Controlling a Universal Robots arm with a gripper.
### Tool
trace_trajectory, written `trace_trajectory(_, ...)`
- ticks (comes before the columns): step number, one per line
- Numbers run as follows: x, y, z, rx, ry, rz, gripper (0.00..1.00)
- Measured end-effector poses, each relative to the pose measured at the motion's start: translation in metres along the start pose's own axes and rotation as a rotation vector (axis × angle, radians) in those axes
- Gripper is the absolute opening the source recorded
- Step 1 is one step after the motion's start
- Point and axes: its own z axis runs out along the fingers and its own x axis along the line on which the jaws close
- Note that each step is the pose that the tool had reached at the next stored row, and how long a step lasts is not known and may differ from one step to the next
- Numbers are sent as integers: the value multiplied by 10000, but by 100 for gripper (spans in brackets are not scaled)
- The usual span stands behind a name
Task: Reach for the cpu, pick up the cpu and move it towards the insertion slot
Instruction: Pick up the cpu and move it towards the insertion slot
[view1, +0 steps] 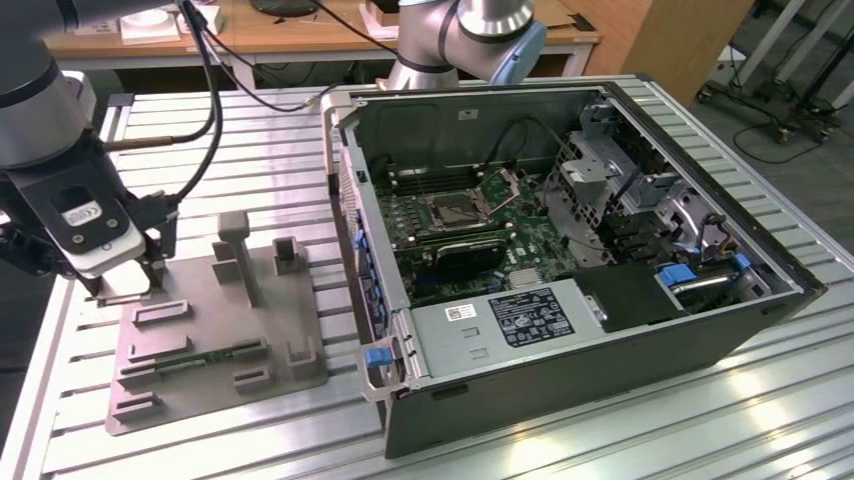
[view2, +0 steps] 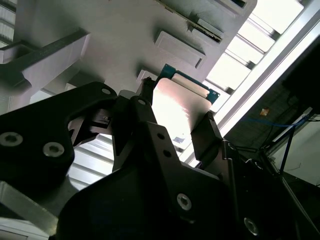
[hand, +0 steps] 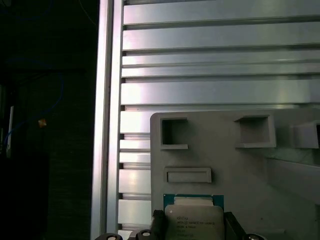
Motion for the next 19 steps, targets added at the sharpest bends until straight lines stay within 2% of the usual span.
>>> trace_trajectory(19,0,3,-66,-1,-2,5,55)
